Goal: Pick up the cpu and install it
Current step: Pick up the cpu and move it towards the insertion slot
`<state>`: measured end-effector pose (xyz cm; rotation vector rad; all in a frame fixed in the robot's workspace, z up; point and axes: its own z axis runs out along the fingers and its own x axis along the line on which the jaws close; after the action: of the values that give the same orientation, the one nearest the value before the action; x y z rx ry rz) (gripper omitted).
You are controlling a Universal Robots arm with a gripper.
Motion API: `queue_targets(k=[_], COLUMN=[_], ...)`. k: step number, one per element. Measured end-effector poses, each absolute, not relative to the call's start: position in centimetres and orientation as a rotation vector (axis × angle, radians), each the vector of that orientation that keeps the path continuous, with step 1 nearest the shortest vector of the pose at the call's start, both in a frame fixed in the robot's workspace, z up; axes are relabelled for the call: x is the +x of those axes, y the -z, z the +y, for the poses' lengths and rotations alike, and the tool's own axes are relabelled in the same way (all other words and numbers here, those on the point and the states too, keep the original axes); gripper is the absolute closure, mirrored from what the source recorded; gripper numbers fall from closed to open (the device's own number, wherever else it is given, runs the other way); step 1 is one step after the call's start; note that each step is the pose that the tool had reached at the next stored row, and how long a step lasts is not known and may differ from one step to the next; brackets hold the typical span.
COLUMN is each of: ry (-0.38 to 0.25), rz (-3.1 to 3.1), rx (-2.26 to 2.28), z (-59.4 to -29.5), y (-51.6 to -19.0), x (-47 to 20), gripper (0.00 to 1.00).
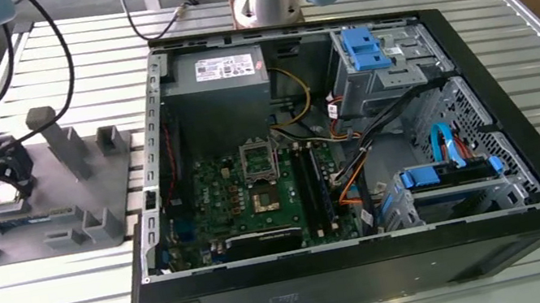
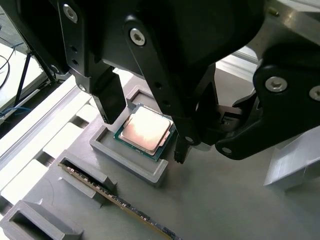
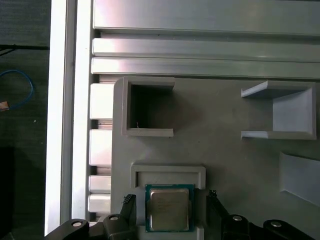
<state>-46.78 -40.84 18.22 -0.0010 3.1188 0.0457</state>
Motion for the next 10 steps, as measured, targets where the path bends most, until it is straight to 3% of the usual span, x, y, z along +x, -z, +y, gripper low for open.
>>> queue_targets(k=[10], ry=[-0.046], rz=[3.119], rx=[-0.001], z=[-40.84], y=[-18.13], x=[-46.78], gripper=[0.34])
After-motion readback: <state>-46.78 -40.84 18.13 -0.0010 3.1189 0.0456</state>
